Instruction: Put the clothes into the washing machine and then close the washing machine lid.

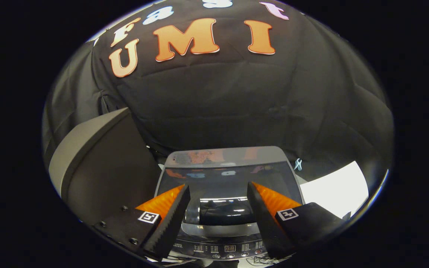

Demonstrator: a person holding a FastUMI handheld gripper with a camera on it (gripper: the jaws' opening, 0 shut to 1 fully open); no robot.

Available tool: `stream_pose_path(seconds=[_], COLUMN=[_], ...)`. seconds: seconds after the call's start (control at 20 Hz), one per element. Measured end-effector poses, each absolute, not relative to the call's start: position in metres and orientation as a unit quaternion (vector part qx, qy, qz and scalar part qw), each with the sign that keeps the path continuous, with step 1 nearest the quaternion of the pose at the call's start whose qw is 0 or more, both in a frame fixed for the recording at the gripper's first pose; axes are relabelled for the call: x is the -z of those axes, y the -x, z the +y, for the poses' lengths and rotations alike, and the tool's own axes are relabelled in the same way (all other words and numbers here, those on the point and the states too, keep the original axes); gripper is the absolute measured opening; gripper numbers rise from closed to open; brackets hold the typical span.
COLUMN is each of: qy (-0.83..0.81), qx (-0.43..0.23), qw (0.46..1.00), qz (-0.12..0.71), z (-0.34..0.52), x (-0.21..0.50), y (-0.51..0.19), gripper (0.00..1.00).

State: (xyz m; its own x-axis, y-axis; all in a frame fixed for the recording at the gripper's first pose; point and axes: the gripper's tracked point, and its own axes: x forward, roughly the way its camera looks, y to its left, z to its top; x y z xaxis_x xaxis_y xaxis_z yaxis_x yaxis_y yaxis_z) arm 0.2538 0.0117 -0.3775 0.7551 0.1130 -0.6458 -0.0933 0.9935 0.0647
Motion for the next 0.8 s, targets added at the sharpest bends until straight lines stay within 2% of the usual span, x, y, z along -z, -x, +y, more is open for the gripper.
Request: stream_pose_path(seconds=[0.35,0.8], qy=[-0.064,-0.043], qx=[-0.063,-0.05], qw=[0.961,0.99], qz=[0.263,0.128], z=[0.045,0.059], x=[0.287,0.134], y=[-0.253,-0.185], gripper=[0.99,0.99])
